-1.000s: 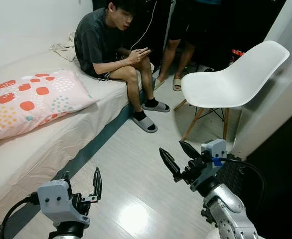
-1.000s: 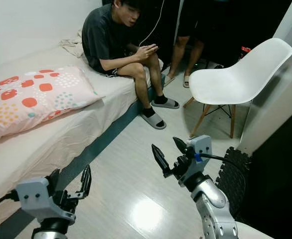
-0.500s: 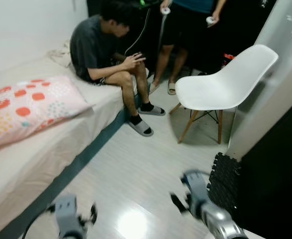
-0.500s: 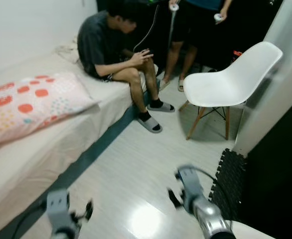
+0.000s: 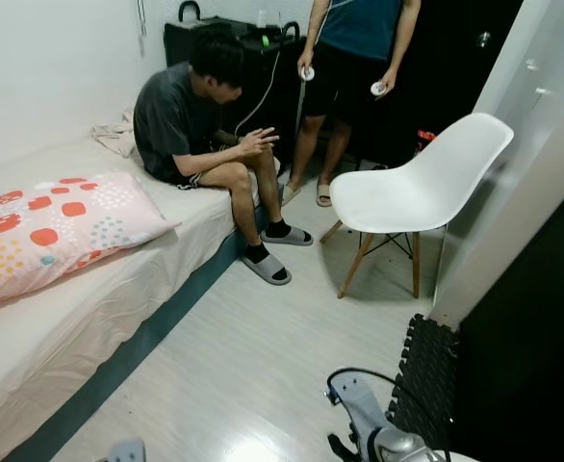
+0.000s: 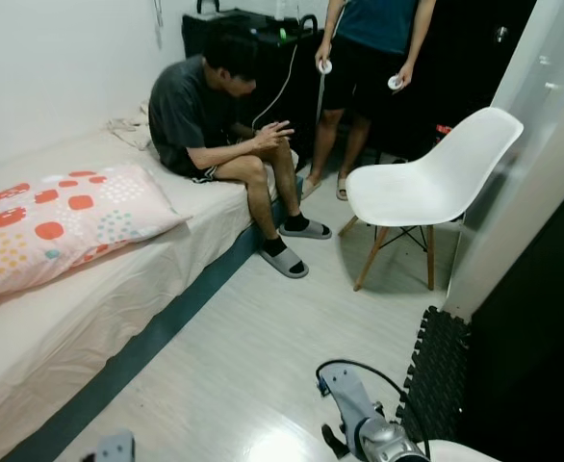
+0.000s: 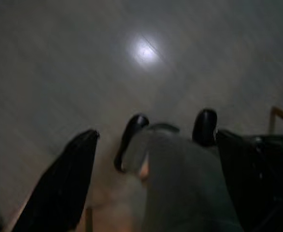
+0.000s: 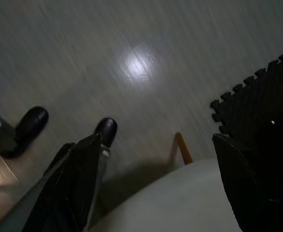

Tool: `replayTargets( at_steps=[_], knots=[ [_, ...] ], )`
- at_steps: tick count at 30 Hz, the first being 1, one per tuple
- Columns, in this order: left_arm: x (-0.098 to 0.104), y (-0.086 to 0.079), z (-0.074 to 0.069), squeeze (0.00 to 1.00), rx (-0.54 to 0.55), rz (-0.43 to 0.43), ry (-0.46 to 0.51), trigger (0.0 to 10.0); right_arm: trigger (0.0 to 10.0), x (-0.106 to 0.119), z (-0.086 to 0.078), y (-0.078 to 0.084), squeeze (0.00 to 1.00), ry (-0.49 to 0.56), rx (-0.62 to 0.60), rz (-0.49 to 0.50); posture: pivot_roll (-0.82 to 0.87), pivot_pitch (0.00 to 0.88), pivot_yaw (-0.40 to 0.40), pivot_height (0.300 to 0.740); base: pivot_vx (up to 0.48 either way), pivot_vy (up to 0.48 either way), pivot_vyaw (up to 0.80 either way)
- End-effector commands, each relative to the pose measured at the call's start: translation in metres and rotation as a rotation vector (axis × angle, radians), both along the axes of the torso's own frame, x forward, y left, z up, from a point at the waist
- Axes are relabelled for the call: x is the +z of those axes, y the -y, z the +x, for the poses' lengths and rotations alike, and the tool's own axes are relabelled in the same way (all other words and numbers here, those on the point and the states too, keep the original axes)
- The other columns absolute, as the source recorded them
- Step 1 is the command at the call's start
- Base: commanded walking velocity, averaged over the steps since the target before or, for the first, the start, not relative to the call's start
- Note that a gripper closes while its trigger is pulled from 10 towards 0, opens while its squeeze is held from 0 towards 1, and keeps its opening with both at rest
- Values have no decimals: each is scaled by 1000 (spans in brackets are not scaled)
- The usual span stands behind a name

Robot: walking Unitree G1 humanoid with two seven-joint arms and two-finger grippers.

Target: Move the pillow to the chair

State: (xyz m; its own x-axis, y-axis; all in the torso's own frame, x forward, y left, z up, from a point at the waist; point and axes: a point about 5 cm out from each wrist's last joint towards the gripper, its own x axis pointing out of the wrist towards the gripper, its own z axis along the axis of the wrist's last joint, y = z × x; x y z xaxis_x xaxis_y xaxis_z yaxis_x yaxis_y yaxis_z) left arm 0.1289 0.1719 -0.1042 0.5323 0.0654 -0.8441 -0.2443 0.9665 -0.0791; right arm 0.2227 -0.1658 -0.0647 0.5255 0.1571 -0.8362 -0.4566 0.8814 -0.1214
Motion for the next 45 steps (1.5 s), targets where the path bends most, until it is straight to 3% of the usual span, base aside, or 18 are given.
replayTargets(
  at_steps=[1,5,7,11,16,22,28,31,37,39,45],
  knots=[
    [-1,18,2,0,-80,-39,6,10000,10000,0,1,2,0,-6,30,-22,-4,0,-135,740,0,0,0],
    [-1,22,1,0,-86,-55,4,10000,10000,0,0,4,0,-9,13,-24,-6,0,-153,740,0,0,0],
    [-3,25,-1,0,-41,-84,-13,10000,10000,0,-1,10,0,-13,10,-42,0,0,-206,740,0,0,0],
    [0,25,6,0,21,-100,11,10000,10000,2,1,14,0,-11,57,-51,7,0,-231,740,0,0,0],
    [3,30,14,0,2,-108,38,10000,10000,4,4,12,0,-2,97,-62,6,0,-230,740,0,0,0],
    [2,28,13,0,-5,-102,31,10000,10000,4,5,4,0,10,134,-66,-4,0,-199,740,0,0,0],
    [-1,20,4,0,-26,-81,7,10000,10000,2,3,4,0,9,59,-19,-14,0,-170,740,0,0,0],
    [-2,14,0,0,-115,-61,-15,10000,10000,0,0,3,0,16,-95,37,-59,0,-31,740,162,0,0],
    [-2,10,0,0,-199,-38,-24,10000,10000,-2,-2,1,0,19,-160,70,-74,0,21,740,245,0,0],
    [1,9,8,0,-253,-19,-16,10000,10000,-4,-5,3,0,14,-210,81,-79,0,34,740,240,0,0],
    [7,14,25,0,-268,-10,15,10000,10000,-3,-4,2,0,22,-172,62,-100,0,49,740,242,0,0]
  ],
)
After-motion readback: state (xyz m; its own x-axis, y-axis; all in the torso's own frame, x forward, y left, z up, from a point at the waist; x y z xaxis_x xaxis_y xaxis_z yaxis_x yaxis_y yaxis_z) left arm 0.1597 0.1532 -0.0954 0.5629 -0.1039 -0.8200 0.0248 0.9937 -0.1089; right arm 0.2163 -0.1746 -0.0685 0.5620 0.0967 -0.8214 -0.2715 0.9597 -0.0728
